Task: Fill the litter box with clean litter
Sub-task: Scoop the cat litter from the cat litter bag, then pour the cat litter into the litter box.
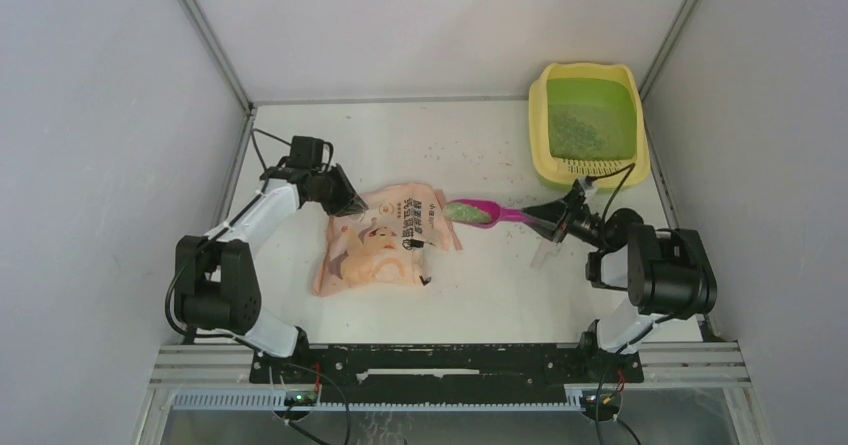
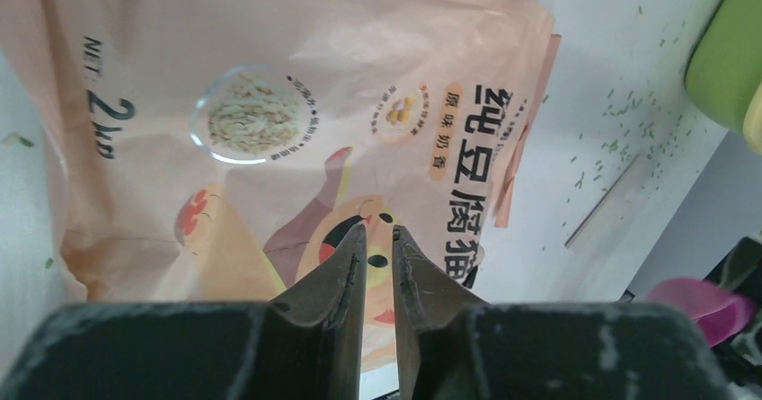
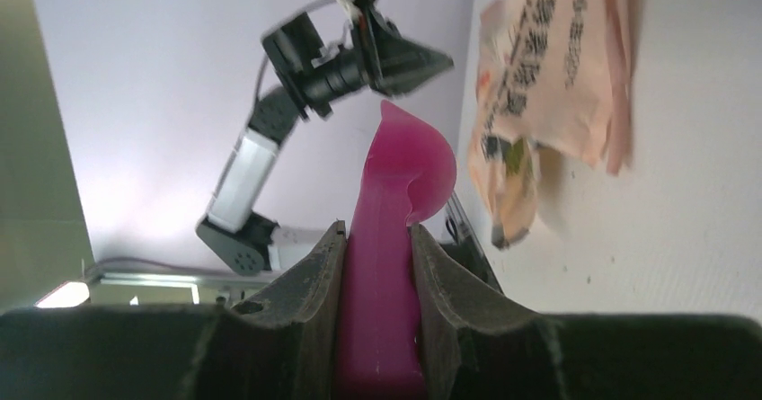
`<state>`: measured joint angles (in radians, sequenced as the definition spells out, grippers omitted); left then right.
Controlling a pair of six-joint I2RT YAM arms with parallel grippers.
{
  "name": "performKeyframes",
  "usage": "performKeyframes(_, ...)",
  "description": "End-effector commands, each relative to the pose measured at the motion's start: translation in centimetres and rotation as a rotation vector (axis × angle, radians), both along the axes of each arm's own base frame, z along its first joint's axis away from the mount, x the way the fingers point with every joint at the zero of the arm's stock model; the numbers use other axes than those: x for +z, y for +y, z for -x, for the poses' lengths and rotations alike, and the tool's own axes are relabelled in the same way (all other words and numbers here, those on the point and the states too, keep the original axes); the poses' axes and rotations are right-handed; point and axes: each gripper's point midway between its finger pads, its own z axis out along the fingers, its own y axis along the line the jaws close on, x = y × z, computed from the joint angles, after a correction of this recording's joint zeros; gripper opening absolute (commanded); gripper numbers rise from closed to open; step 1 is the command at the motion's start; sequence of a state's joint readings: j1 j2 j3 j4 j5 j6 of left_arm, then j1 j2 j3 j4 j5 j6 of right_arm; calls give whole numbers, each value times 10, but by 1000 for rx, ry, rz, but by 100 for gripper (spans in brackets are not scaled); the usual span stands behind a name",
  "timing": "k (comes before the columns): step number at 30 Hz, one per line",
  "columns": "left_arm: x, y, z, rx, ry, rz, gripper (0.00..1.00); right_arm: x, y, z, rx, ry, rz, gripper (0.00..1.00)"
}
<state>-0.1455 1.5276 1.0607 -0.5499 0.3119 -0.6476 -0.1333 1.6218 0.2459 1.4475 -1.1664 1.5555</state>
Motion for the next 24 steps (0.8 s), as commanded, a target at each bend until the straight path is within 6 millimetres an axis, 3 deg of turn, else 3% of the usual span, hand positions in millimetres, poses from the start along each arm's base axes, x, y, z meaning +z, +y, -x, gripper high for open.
performKeyframes(1, 37, -18, -6, -54, -97, 47, 21, 46, -34, -30, -119, -85, -48, 0)
performKeyframes(6, 38, -32, 6, -107, -98, 60, 21, 83, -87, -63, -281, -119, -95, 0)
performKeyframes(11, 42, -46, 17, -164, -111, 69, 21, 102, -146, -87, -444, -139, -123, 0)
performKeyframes(18, 63, -59, 30, -250, -176, 45, 30, 88, -219, -104, -642, -108, -118, 0)
performKeyframes(24, 107, -81, 24, -341, -285, 84, 38, 65, -262, -129, -767, -15, -35, 0)
